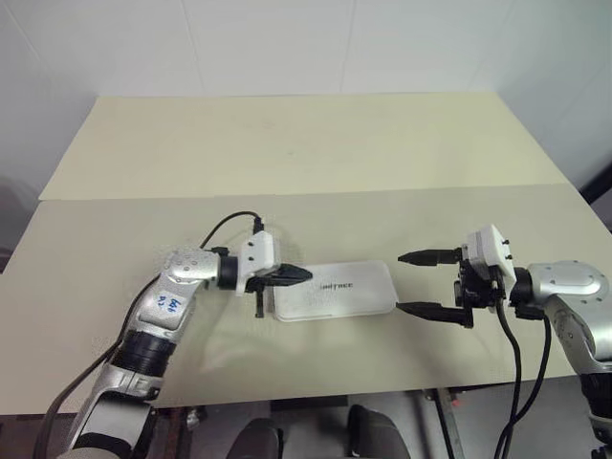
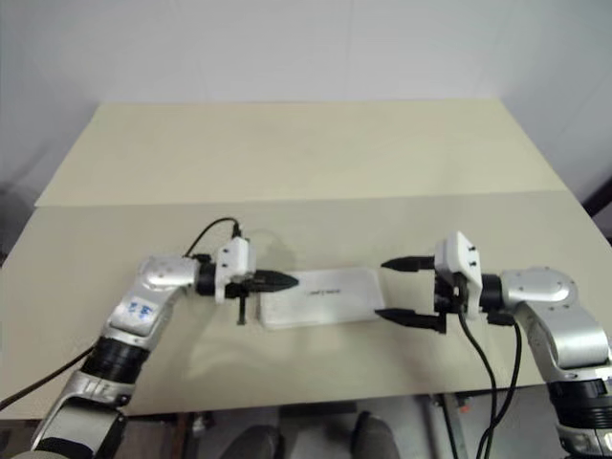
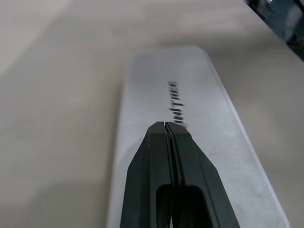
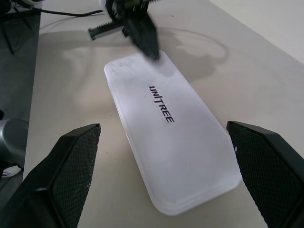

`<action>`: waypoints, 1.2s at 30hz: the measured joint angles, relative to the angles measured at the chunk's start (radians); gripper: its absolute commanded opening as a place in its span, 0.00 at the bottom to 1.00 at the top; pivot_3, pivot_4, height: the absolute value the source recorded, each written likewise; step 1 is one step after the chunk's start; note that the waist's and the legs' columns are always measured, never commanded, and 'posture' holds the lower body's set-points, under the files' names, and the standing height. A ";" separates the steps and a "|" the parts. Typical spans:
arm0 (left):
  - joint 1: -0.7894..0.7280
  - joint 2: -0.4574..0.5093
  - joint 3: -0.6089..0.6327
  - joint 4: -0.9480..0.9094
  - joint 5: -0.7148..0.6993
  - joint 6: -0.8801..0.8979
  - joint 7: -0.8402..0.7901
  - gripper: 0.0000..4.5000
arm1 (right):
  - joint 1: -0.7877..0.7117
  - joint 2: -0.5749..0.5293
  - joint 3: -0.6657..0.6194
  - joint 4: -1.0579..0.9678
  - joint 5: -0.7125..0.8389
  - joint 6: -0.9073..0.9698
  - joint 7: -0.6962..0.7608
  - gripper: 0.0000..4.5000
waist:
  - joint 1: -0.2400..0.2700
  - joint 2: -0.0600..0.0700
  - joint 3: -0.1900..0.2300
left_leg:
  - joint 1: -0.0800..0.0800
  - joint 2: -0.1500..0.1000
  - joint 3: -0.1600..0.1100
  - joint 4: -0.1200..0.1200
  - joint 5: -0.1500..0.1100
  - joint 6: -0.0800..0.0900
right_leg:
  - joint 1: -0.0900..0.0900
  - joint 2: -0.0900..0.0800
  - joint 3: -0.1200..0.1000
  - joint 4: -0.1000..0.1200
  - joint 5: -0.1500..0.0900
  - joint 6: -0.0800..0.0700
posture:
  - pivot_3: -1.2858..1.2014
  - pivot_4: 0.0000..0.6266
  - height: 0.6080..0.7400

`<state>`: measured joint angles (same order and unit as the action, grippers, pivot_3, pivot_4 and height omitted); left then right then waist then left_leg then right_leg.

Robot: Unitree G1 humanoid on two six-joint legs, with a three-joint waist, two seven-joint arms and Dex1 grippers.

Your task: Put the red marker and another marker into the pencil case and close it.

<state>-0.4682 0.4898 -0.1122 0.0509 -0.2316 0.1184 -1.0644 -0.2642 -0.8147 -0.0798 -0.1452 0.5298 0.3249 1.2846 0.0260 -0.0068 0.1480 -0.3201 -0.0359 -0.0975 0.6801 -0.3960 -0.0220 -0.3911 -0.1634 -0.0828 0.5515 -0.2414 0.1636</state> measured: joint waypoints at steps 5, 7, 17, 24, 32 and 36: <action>0.082 0.018 0.120 -0.048 -0.068 -0.003 0.035 0.05 | -0.007 0.008 0.006 0.034 -0.007 -0.014 0.008 1.00 | 0.000 0.000 0.000 | 0.000 0.000 0.000 -0.001 0.000 0.000 | 0.000 0.000 0.000 0.000 0.000 0.000 | 0.52 0.24 1.00; 0.103 0.026 0.150 -0.063 -0.085 -0.015 0.036 0.14 | -0.009 0.014 0.008 0.037 -0.012 -0.021 0.009 1.00 | 0.000 0.000 0.000 | 0.000 0.000 0.000 -0.001 0.000 0.000 | 0.000 0.000 0.000 0.000 0.000 0.000 | 0.52 0.24 1.00; 0.218 0.091 0.229 -0.128 -0.132 -0.056 0.029 0.90 | -0.013 0.023 0.006 0.096 -0.026 -0.075 0.010 1.00 | -0.001 0.000 0.000 | 0.000 0.000 0.001 -0.001 0.000 0.000 | 0.000 0.000 0.001 0.000 0.000 -0.001 | 0.52 0.24 1.00; 0.251 0.098 0.233 -0.164 -0.171 -0.031 0.047 0.98 | -0.022 0.023 -0.041 0.202 -0.071 -0.196 -0.011 1.00 | -0.002 0.001 0.000 | 0.001 0.000 0.001 -0.002 0.000 0.000 | -0.001 0.000 0.001 0.000 0.000 -0.001 | 0.52 0.24 1.00; 0.277 0.120 0.230 -0.209 -0.178 -0.008 0.050 0.98 | -0.049 0.019 -0.056 0.318 -0.103 -0.281 -0.009 1.00 | -0.005 0.001 0.001 | 0.001 0.001 0.002 -0.002 0.000 0.000 | -0.001 0.000 0.001 0.000 0.000 -0.001 | 0.52 0.24 1.00; 0.290 0.123 0.230 -0.212 -0.178 -0.008 0.045 0.98 | -0.047 0.013 -0.056 0.314 -0.105 -0.282 -0.001 1.00 | -0.004 0.001 0.001 | 0.001 0.001 0.002 -0.002 0.000 0.000 | -0.001 0.000 0.001 0.000 0.000 -0.001 | 0.52 0.24 1.00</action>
<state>-0.1781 0.6125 0.1181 -0.1608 -0.4101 0.1099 -1.0193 -0.3113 -0.8013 -0.1354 0.1687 0.4249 0.0433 1.2840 0.0219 -0.0054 0.1488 -0.3193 -0.0354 -0.0952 0.6781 -0.3962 -0.0223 -0.3918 -0.1631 -0.0816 0.5511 -0.2412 0.1629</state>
